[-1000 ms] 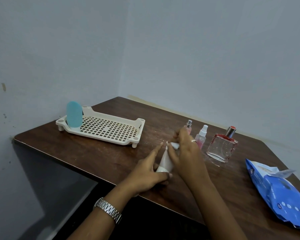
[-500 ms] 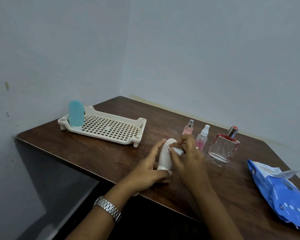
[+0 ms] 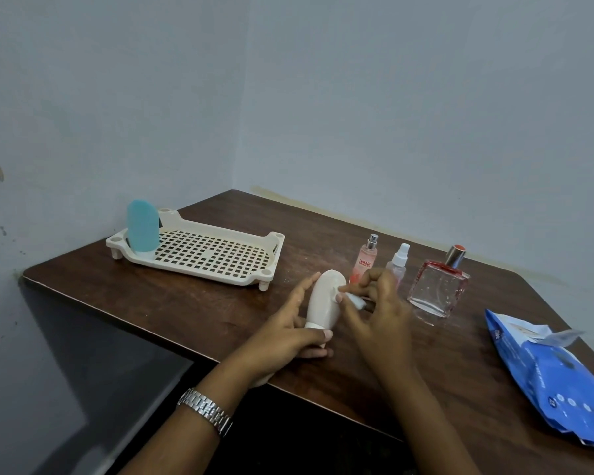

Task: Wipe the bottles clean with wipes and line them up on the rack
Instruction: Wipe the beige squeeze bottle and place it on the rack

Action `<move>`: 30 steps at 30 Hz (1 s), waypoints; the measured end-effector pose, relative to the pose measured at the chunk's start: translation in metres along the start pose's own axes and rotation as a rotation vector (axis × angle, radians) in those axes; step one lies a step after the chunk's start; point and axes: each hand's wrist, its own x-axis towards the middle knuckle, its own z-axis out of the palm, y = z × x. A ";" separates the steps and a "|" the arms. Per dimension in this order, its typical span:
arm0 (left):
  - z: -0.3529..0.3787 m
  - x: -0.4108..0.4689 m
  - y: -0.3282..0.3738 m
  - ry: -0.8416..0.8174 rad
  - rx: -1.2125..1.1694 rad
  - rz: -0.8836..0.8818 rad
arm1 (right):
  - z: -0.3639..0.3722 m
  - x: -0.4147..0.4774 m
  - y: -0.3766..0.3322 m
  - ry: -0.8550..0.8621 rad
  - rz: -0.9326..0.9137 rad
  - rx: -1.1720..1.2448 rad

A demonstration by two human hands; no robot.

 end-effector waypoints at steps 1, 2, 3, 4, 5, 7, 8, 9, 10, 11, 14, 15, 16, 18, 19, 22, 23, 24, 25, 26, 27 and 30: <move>0.000 0.000 0.001 -0.001 -0.005 -0.002 | 0.000 0.000 0.002 0.002 0.016 0.011; 0.000 0.000 0.001 0.001 -0.012 -0.005 | 0.000 0.002 0.004 0.008 0.038 0.021; 0.000 0.000 0.002 0.003 -0.020 -0.008 | 0.000 0.005 0.005 0.019 0.058 0.030; 0.000 0.000 0.002 0.004 -0.027 -0.009 | 0.001 0.009 0.006 0.033 0.075 0.035; 0.000 -0.001 0.002 0.002 -0.031 -0.010 | 0.002 0.013 0.006 0.051 0.086 0.037; 0.000 -0.001 0.002 -0.004 -0.033 -0.010 | 0.004 0.018 0.005 0.085 0.104 0.047; -0.001 -0.001 0.003 -0.007 -0.036 -0.010 | 0.005 0.019 0.004 0.100 0.110 0.058; -0.001 -0.001 0.003 -0.009 -0.040 -0.007 | 0.006 0.018 0.004 0.113 0.116 0.068; 0.000 -0.001 0.003 -0.009 -0.043 -0.005 | 0.007 0.016 0.003 0.117 0.123 0.076; 0.000 -0.001 0.003 -0.009 -0.046 -0.003 | 0.007 0.014 0.002 0.113 0.130 0.083; 0.000 0.000 0.002 -0.012 -0.050 -0.001 | 0.003 0.012 0.000 0.088 0.166 0.112; 0.000 0.000 0.002 -0.018 -0.049 -0.002 | 0.001 0.014 0.001 0.091 0.188 0.125; 0.000 0.001 0.002 -0.024 -0.047 -0.003 | -0.001 0.017 0.001 0.098 0.208 0.135; 0.000 0.001 0.002 -0.032 -0.041 -0.004 | -0.003 0.025 0.001 0.108 0.225 0.147; 0.001 0.000 0.003 -0.035 -0.036 -0.002 | -0.003 0.029 0.000 0.105 0.224 0.154; 0.001 -0.001 0.003 -0.039 -0.037 0.004 | -0.001 0.030 -0.003 0.060 0.175 0.139; 0.001 -0.001 0.003 -0.040 -0.037 0.006 | -0.001 0.028 -0.003 0.041 0.150 0.113; 0.001 0.000 0.002 -0.040 -0.035 0.008 | -0.002 0.026 -0.002 0.022 0.128 0.087; 0.001 0.000 0.002 -0.040 -0.033 0.009 | -0.003 0.024 -0.001 0.009 0.113 0.065; 0.001 0.000 0.002 -0.040 -0.031 0.010 | -0.004 0.024 0.000 0.001 0.105 0.054; 0.001 0.000 0.002 -0.040 -0.028 0.011 | -0.005 0.025 0.002 0.000 0.105 0.050; 0.003 -0.001 0.003 -0.041 -0.006 0.010 | -0.007 0.032 0.002 0.013 0.134 0.044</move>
